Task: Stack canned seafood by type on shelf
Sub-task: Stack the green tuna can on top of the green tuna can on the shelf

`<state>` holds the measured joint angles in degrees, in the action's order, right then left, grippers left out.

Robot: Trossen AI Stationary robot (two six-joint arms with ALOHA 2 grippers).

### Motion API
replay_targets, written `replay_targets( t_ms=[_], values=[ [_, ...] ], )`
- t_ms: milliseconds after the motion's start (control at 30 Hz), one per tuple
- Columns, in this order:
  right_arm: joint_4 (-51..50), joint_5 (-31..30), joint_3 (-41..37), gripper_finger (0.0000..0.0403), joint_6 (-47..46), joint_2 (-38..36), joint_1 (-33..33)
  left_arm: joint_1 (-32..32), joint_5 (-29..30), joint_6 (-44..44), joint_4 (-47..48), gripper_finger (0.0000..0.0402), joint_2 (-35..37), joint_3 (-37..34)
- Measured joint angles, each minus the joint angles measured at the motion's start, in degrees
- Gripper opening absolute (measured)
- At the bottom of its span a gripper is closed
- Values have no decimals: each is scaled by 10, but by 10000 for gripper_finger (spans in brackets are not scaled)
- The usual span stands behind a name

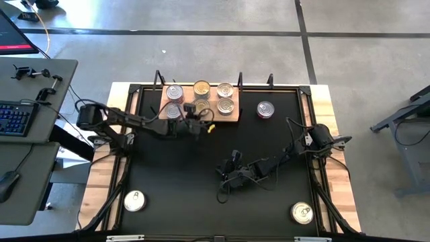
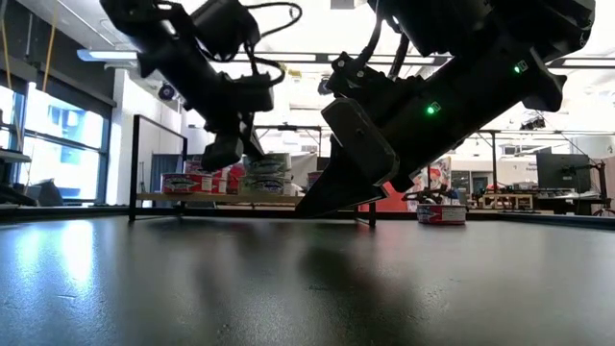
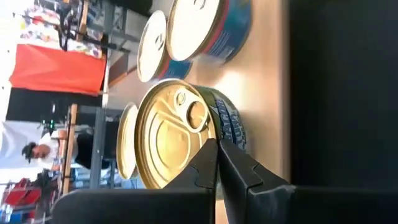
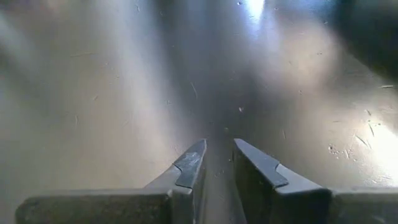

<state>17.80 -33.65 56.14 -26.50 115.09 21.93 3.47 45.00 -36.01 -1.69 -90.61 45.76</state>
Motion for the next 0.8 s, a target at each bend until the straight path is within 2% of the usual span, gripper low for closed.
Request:
replay_targets(
  t_ms=[200,633,800],
  values=[
    [0,0,0,70,0,0,0,30,-4,-2,5,0,0,0],
    [0,0,0,70,0,0,0,33,29,-29,-13,1,0,0],
    [0,0,0,70,0,0,0,33,19,-27,-31,1,0,0]
  ],
)
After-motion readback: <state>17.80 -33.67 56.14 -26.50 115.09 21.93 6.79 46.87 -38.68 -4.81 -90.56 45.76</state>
